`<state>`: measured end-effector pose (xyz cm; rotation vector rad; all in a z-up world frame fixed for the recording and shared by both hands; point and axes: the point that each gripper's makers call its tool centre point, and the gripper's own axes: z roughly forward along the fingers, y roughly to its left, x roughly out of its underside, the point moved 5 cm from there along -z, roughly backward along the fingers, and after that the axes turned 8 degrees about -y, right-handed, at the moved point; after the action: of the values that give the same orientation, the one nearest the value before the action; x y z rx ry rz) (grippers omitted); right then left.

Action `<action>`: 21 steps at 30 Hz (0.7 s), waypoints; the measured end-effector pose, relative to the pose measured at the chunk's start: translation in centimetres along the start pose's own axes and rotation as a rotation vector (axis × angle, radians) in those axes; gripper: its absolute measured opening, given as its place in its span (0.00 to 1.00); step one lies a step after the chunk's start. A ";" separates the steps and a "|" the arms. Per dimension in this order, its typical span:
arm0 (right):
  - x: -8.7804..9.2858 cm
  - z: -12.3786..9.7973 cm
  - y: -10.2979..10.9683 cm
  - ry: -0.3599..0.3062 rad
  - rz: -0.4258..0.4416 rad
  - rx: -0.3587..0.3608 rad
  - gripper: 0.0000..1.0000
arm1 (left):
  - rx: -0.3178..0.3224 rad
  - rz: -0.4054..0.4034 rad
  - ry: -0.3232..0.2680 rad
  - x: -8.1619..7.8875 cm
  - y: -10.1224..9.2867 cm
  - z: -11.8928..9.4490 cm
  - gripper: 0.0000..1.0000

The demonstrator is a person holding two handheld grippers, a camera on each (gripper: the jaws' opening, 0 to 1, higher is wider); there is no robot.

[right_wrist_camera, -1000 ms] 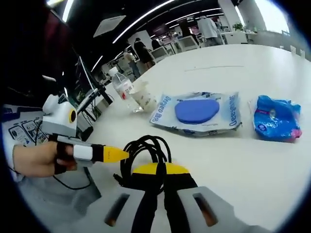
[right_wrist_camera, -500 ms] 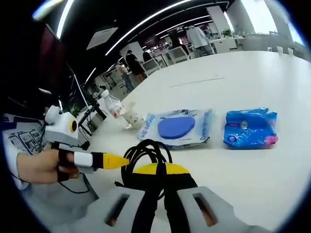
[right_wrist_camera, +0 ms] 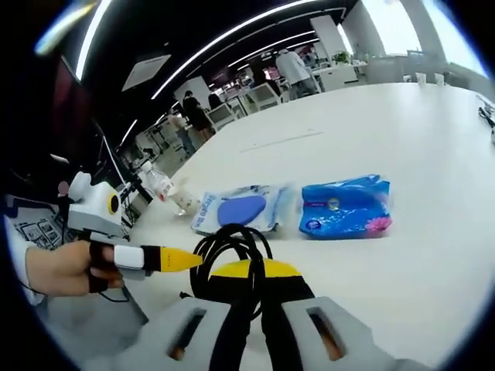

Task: Arrange the tabletop items into an orderly group along one side of the table until the central work area is clear of visible clutter.

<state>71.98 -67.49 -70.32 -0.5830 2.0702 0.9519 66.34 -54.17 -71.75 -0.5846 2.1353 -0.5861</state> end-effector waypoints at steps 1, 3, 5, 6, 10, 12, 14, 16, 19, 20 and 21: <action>-0.1 -0.2 -0.3 -0.002 0.002 0.005 0.00 | 0.005 0.005 0.003 0.0 -0.3 0.3 0.00; -0.2 -0.5 -0.9 -0.006 0.005 0.016 0.00 | 0.015 0.009 0.010 0.0 -0.9 0.9 0.00; -0.6 -0.6 -2.0 -0.007 0.013 0.026 0.00 | 0.024 0.010 0.014 0.1 -1.6 1.5 0.00; -0.6 -0.9 -2.3 -0.007 0.016 0.029 0.00 | 0.028 0.010 0.014 0.2 -1.8 1.7 0.00; -0.9 -1.2 -3.7 -0.004 0.022 0.041 0.00 | 0.029 0.005 0.019 0.6 -2.6 2.6 0.00; -1.0 -1.3 -4.4 0.000 0.023 0.042 0.00 | 0.028 0.005 0.021 0.9 -2.9 3.0 0.00; -0.9 -1.4 -4.3 0.006 0.024 0.036 0.00 | 0.027 -0.001 0.022 1.0 -3.0 3.4 0.00; -0.9 -1.6 -4.3 0.009 0.023 0.034 0.00 | 0.024 -0.008 0.022 1.2 -3.2 3.6 0.00; -1.0 -1.7 -5.0 0.010 0.028 0.033 0.00 | 0.020 -0.007 0.026 1.4 -3.4 4.1 0.00; -0.7 -1.7 -5.0 0.012 0.029 0.031 0.00 | 0.016 -0.009 0.027 1.5 -3.5 4.2 0.00; -0.7 -1.7 -5.2 0.013 0.029 0.031 0.00 | 0.015 -0.010 0.027 1.5 -3.5 4.4 0.00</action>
<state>75.06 -71.95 -71.35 -0.5457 2.1064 0.9327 69.78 -58.68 -72.95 -0.5825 2.1528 -0.6187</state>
